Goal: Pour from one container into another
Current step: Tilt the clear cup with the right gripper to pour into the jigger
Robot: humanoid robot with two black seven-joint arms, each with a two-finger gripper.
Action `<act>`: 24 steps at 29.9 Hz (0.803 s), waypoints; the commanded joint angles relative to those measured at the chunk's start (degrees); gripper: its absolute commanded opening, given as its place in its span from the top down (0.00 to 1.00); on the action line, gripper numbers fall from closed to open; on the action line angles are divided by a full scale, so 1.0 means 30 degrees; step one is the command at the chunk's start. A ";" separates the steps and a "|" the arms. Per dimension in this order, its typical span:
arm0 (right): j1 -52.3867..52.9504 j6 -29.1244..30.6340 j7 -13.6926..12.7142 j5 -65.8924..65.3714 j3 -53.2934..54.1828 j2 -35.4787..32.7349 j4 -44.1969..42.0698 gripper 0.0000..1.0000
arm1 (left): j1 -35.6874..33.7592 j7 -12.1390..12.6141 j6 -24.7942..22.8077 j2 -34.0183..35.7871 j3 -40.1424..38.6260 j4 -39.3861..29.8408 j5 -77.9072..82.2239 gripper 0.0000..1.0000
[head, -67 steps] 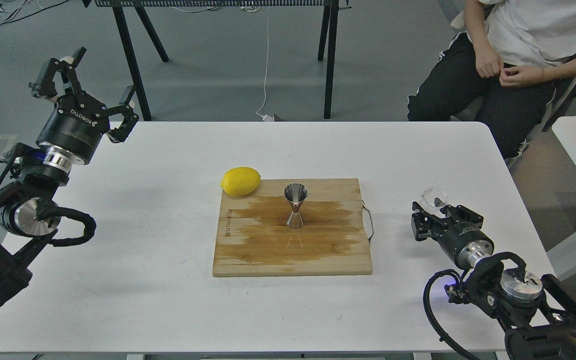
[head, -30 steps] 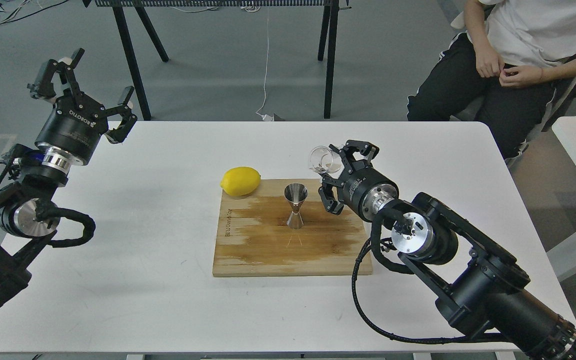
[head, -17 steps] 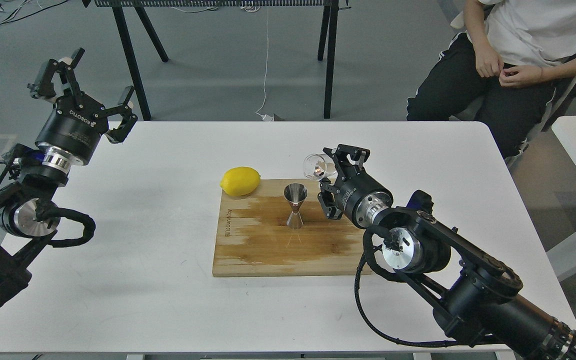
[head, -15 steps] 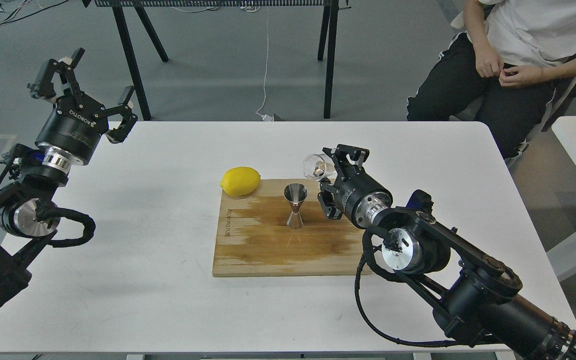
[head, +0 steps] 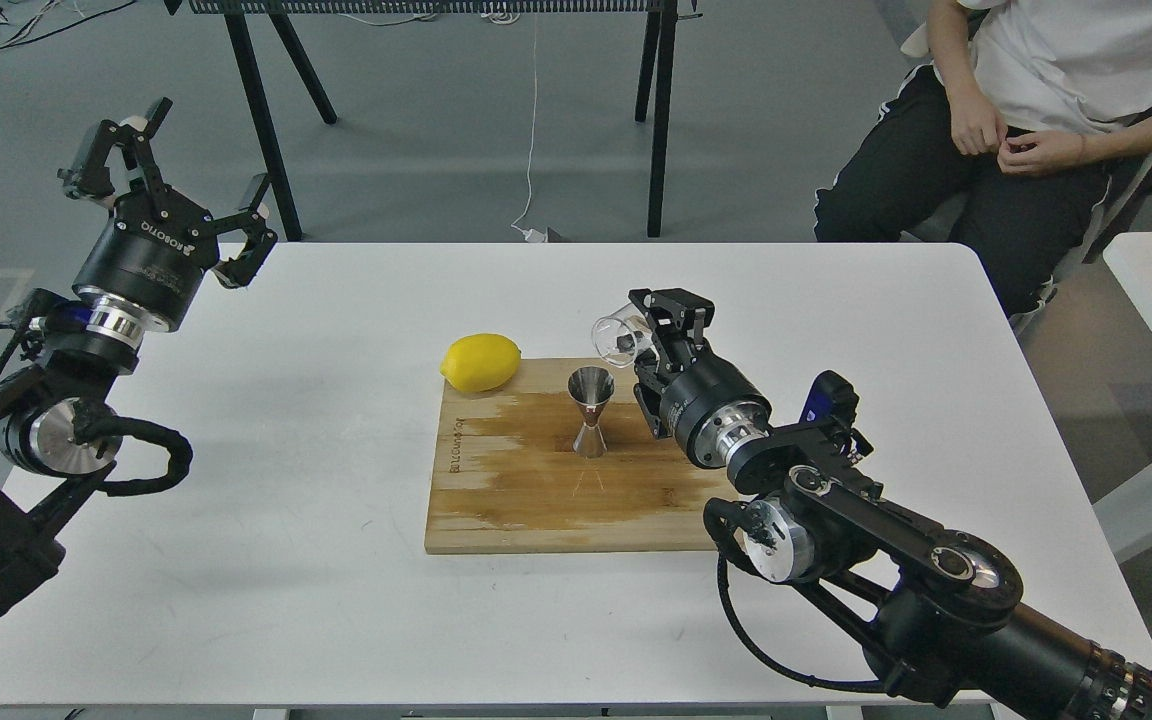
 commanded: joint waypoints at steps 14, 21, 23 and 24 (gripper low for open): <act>0.0587 0.0001 0.1486 -0.3897 -0.2229 0.0045 -0.1232 0.69 | 0.0011 -0.0001 -0.0028 -0.0060 0.0001 0.0210 0.0001 0.00; 0.0587 0.0001 0.1486 -0.4806 -0.2287 0.0045 -0.1878 0.69 | 0.0011 -0.0001 0.0001 -0.0061 0.0001 0.0210 0.0001 0.00; 0.0616 0.0001 0.1486 -0.5187 -0.2288 0.0045 -0.2111 0.69 | 0.0011 0.0016 0.0001 -0.0090 0.0001 0.0210 0.0001 0.00; 0.0646 0.0001 0.1486 -0.5305 -0.2288 0.0074 -0.2316 0.69 | 0.0011 -0.0001 0.0001 -0.0090 0.0001 0.0210 0.0001 0.00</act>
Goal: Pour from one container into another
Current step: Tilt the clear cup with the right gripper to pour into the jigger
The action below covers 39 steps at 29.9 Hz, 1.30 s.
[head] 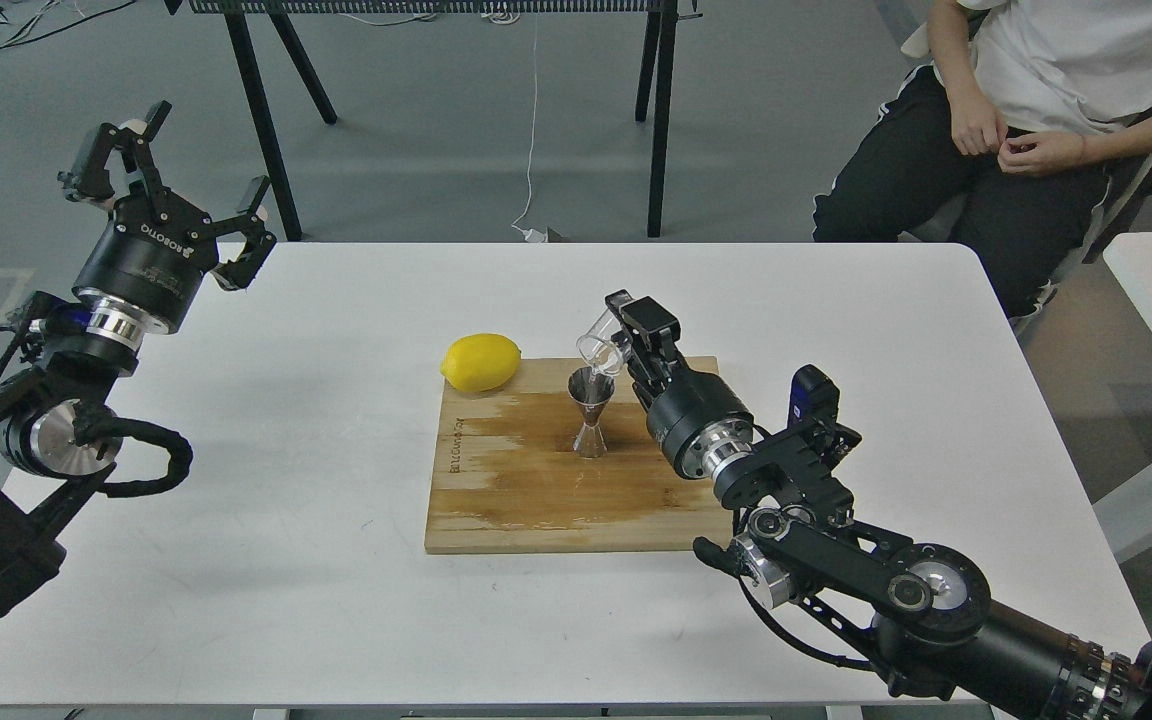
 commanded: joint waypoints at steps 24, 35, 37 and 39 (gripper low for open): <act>0.1303 0.0000 0.0351 -0.2691 -0.1883 0.0408 -0.1816 0.69 | 0.0029 -0.0002 -0.0015 -0.0047 0.0000 0.0215 0.0001 0.00; 0.1683 0.0000 0.0586 -0.3570 -0.1971 0.0174 -0.2314 0.69 | 0.0029 -0.0002 -0.0015 -0.0105 -0.0030 0.0215 -0.0028 0.00; 0.1713 0.0000 0.0586 -0.4007 -0.1971 -0.0001 -0.2285 0.69 | 0.0000 -0.0002 -0.0015 -0.0105 -0.0030 0.0215 -0.0029 0.00; 0.1713 0.0000 0.0615 -0.4798 -0.2058 -0.0090 -0.2343 0.69 | 0.0029 -0.0002 -0.0015 -0.0105 -0.0030 0.0215 -0.0029 0.00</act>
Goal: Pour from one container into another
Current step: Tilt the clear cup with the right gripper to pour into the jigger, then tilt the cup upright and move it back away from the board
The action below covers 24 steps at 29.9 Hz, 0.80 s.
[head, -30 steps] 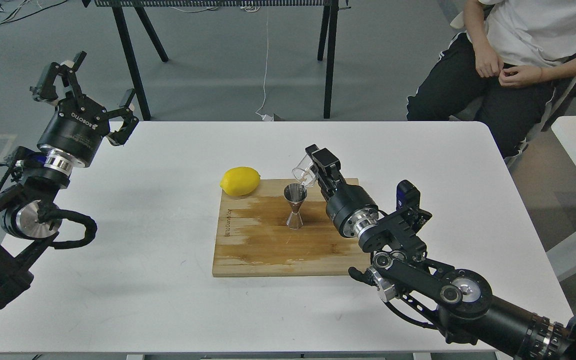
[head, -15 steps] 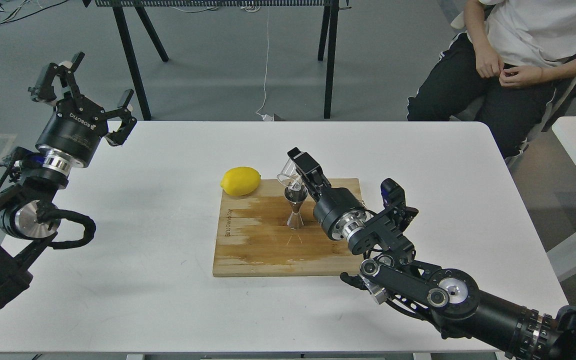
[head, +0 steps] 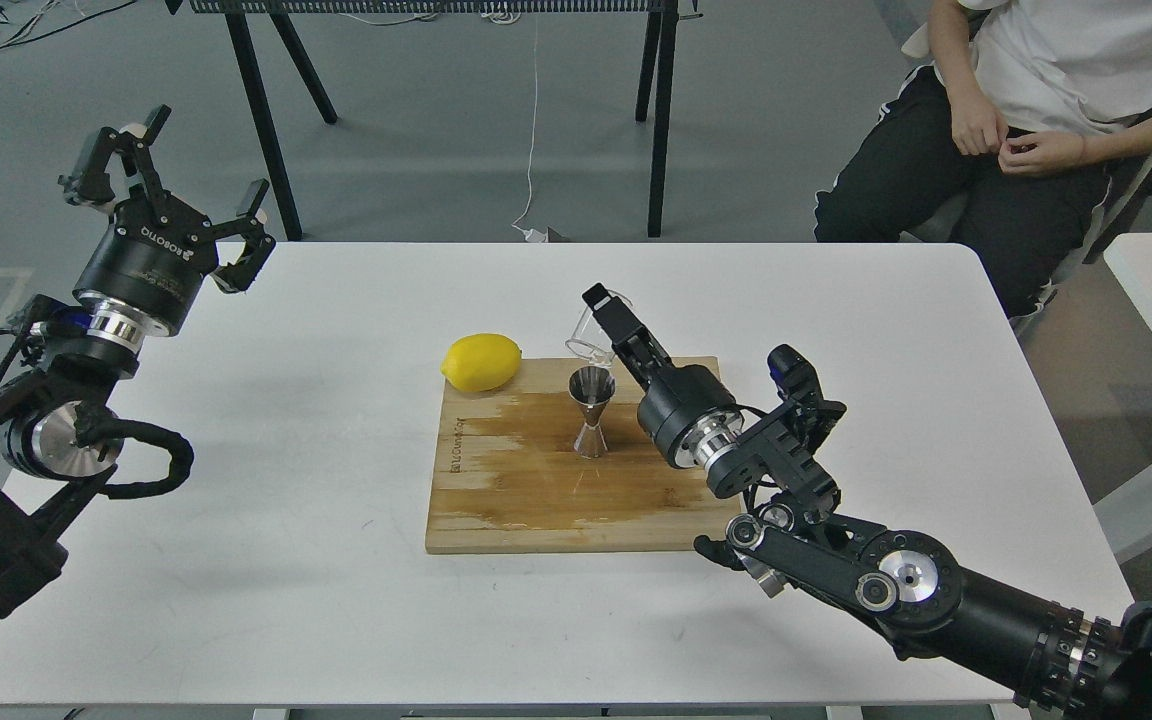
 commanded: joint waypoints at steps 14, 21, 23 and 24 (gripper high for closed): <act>-0.0204 -0.0001 0.0083 0.2550 -0.0060 -0.1160 0.1646 0.68 | -0.0031 -0.0001 0.0001 -0.0001 0.0001 -0.0031 -0.0014 0.00; -0.0233 -0.0001 -0.0736 0.9287 0.2954 -0.2739 0.4341 0.68 | -0.0031 -0.0001 -0.0029 0.0058 -0.0029 -0.0031 -0.0014 0.00; -0.0379 -0.0001 -0.1146 1.1367 0.4185 -0.3414 0.4987 0.68 | -0.0031 -0.0001 -0.0029 0.0058 -0.0029 -0.0031 -0.0043 0.00; -0.0583 -0.0001 -0.1322 1.2305 0.4771 -0.3678 0.5106 0.68 | -0.0002 -0.0001 0.0000 0.0029 -0.0029 -0.0060 -0.0043 0.00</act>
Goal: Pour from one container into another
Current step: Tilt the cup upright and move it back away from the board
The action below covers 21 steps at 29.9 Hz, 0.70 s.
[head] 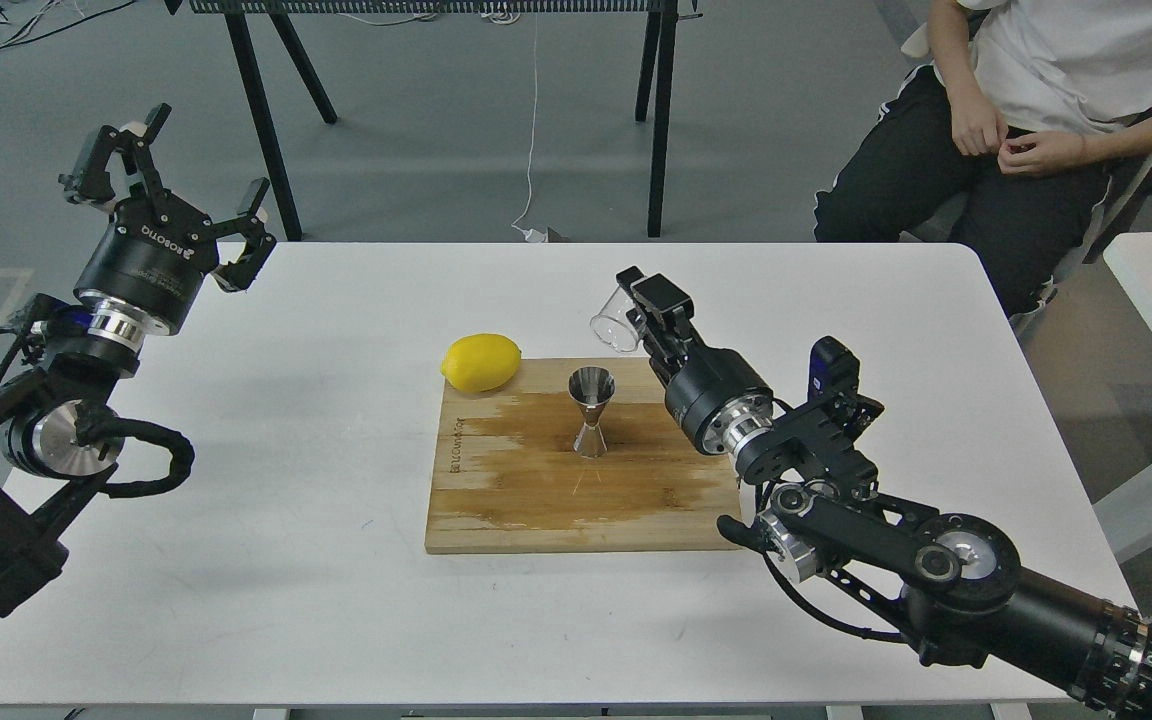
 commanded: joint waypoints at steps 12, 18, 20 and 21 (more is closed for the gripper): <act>-0.5318 0.4265 -0.3413 1.3269 1.0616 -0.1361 -0.1059 0.68 | 0.0380 -0.0001 0.0230 -0.0639 -0.0731 -0.0121 -0.0281 0.00; -0.6699 0.7076 -0.4908 1.7840 1.2937 -0.1185 -0.5097 0.68 | 0.0410 -0.0001 0.0200 -0.0581 -0.1377 -0.0121 -0.1394 0.00; -0.6729 0.8510 -0.5376 1.8809 1.2908 -0.1156 -0.6620 0.68 | 0.0410 -0.0001 0.0200 -0.0552 -0.1611 -0.0092 -0.1688 0.00; -0.6729 0.9069 -0.5640 1.9017 1.2879 -0.1127 -0.7324 0.68 | 0.0410 -0.0001 0.0200 -0.0523 -0.1641 -0.0120 -0.1747 0.00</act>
